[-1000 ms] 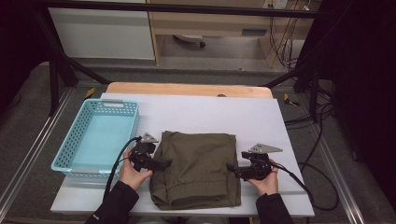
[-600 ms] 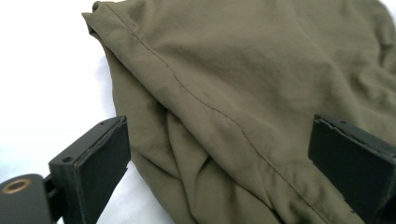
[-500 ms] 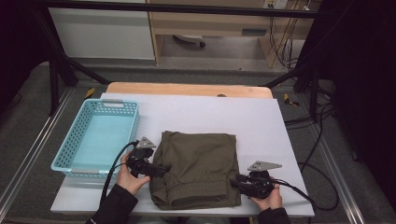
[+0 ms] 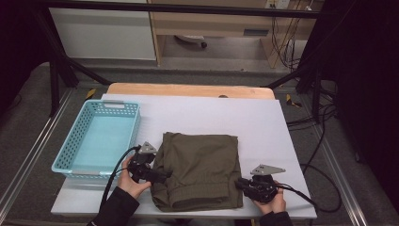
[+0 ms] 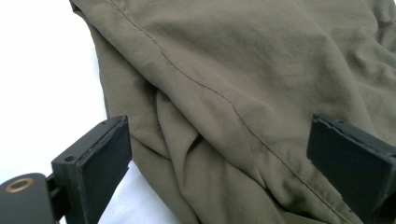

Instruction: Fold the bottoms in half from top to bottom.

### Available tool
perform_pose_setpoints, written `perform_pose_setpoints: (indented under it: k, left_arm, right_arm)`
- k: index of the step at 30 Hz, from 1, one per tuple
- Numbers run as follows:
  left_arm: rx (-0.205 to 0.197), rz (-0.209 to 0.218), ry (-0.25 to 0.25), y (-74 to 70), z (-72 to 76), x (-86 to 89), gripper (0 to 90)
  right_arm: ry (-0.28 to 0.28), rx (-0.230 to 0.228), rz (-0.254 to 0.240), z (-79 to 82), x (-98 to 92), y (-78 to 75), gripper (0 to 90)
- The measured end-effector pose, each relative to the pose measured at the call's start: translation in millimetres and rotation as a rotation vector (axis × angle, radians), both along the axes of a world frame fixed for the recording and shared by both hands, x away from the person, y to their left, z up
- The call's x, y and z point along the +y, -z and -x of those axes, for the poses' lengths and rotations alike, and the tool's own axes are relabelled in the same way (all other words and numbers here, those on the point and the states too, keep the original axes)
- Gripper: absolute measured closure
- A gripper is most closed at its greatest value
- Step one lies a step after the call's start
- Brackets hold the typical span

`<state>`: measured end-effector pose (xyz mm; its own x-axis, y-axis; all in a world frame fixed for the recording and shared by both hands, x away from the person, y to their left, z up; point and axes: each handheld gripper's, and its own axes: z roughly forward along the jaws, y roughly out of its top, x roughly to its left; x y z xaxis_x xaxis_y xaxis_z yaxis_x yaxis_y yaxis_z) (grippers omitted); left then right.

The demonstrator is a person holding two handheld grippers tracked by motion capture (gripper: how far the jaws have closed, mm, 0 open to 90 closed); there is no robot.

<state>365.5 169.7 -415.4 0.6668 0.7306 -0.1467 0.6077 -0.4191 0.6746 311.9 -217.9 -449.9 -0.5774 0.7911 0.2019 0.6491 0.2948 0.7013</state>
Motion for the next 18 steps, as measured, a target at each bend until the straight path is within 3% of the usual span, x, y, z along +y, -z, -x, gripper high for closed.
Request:
perform_pose_setpoints:
  k: [2,4,7,12,13,18]
  left_arm:
    - [-0.003,-0.006,0.004,-0.2,0.3,-0.1,6.4]
    - [-0.001,-0.003,0.005,-0.2,0.5,0.0,6.5]
    - [0.002,-0.004,0.004,0.2,0.6,-0.2,6.7]
    - [0.001,-0.013,0.003,0.8,0.7,-1.2,6.7]
    - [0.000,-0.012,0.003,0.7,0.8,-1.1,6.7]
    - [-0.002,-0.007,0.002,-0.1,1.0,-0.3,7.3]
  right_arm:
    - [0.005,-0.009,-0.001,0.2,0.0,2.5,61.0]
    - [0.010,0.018,-0.033,-0.2,0.9,2.1,56.1]
    - [-0.002,0.014,-0.047,1.7,5.4,3.5,56.2]
    - [-0.028,-0.011,0.003,7.3,10.2,3.1,74.4]
    - [-0.042,-0.004,0.009,6.9,10.7,3.2,85.7]
    - [-0.029,0.002,0.013,6.8,10.4,1.9,90.0]
